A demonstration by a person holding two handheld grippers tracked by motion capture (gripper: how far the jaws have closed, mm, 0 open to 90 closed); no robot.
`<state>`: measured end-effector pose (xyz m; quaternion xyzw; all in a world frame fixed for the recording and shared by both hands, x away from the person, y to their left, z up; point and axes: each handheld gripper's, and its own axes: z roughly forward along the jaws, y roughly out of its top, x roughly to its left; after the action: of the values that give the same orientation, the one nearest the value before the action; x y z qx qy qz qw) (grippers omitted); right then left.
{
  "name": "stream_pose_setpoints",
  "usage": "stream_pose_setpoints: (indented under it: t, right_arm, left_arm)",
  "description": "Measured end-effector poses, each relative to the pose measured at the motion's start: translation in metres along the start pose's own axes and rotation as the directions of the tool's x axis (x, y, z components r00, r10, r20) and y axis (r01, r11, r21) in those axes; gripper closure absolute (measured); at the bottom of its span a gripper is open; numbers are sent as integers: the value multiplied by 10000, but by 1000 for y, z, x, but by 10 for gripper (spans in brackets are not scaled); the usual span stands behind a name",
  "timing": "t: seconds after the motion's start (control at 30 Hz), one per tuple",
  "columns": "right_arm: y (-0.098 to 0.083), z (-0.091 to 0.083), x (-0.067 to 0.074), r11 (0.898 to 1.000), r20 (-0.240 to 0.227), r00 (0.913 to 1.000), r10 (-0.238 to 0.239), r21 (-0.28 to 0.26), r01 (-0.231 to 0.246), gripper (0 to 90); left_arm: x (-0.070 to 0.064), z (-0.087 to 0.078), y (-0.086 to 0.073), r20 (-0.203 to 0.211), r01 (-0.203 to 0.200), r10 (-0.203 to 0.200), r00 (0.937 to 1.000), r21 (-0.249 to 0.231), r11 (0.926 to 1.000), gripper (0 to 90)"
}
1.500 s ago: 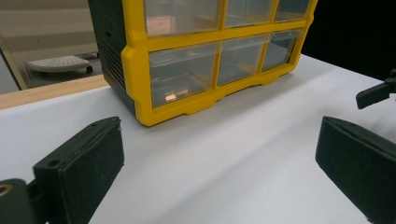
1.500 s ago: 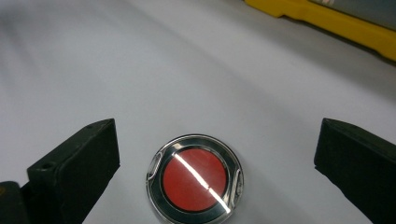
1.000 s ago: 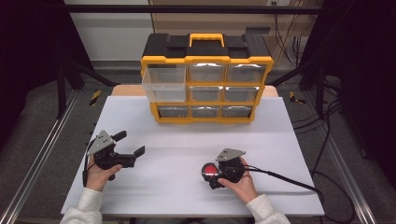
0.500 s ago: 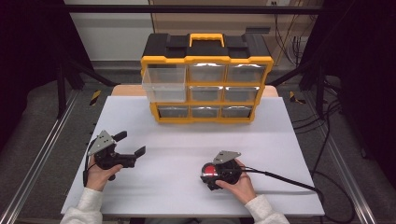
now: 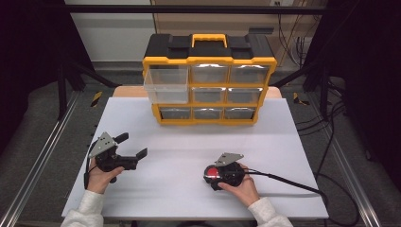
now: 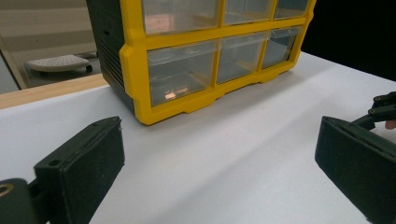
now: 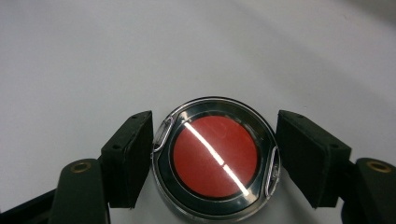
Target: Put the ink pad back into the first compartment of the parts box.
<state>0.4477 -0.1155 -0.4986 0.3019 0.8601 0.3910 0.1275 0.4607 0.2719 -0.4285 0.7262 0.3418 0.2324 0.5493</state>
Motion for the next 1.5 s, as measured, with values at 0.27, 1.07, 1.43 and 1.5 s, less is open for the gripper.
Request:
stream_pose_setpoints:
  t: [0.27,1.07,1.43,1.5]
  right_arm:
    - [0,0,-1,10000,-44,10000,-54,12,54,297]
    - [13,-26,-4,9968,-88,10000,-17,-800,10,299]
    - [21,-41,-6,9950,-145,9999,-62,-994,48,299]
    - [22,-43,-6,9949,-122,9999,-103,-1001,91,298]
  left_arm:
    - [-1,1,0,26,-36,36,10000,35,10000,13]
    - [-2,2,0,49,-98,97,9999,65,9999,13]
    - [-2,2,0,61,-109,108,9999,109,9999,13]
    - [-2,2,0,61,-109,108,9999,116,9999,13]
